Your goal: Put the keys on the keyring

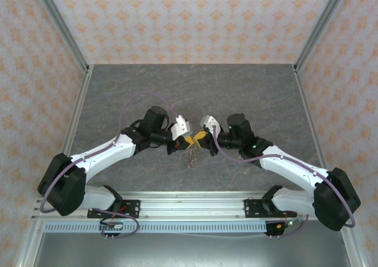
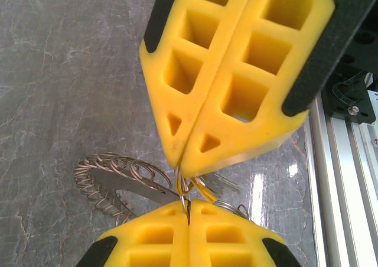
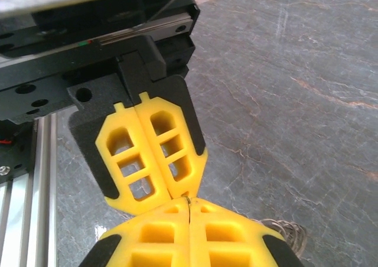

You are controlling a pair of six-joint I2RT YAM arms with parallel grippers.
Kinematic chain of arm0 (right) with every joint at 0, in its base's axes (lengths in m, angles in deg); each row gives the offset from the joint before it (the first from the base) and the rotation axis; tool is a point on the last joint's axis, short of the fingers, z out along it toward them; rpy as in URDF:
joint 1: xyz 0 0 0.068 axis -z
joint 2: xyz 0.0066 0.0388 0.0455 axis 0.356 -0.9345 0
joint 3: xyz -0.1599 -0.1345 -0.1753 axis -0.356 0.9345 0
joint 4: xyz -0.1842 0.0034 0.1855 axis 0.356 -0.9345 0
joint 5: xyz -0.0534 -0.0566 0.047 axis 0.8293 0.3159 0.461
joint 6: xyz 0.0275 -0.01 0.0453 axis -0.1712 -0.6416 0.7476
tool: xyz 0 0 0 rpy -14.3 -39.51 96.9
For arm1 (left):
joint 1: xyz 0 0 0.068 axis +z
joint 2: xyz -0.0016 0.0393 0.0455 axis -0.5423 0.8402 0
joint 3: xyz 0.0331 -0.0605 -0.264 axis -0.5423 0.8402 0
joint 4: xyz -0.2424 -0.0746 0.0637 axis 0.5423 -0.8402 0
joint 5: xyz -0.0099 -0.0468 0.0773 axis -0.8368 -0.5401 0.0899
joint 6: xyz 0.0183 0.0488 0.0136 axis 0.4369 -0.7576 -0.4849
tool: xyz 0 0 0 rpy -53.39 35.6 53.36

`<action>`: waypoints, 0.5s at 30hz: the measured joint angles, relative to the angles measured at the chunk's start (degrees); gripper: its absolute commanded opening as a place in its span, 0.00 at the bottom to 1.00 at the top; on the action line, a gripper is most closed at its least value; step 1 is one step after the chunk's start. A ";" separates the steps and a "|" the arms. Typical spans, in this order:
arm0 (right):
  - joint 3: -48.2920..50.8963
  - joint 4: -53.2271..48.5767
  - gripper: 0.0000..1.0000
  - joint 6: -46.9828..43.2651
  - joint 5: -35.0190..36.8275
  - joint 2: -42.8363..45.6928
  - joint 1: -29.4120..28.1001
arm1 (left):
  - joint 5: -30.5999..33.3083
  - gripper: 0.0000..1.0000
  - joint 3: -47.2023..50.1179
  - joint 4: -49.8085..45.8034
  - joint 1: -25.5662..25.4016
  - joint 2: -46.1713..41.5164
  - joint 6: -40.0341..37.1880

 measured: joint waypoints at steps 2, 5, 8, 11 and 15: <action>0.00 -0.20 0.00 0.02 1.38 0.11 -0.17 | 0.13 0.00 0.02 0.00 0.00 0.00 0.02; -0.02 -0.98 0.00 0.00 3.74 0.33 -0.24 | 0.28 0.00 0.02 -0.09 0.04 0.00 0.00; -0.04 -2.36 0.00 0.00 4.76 0.33 -0.24 | 0.28 0.00 0.00 -0.09 0.04 0.00 0.02; -0.07 -3.50 0.00 0.31 5.46 0.33 -0.26 | 0.28 0.00 0.02 0.00 0.04 0.00 0.00; -0.09 -3.65 0.00 1.27 6.56 0.33 -0.37 | 0.28 0.00 0.02 0.17 0.04 0.00 0.02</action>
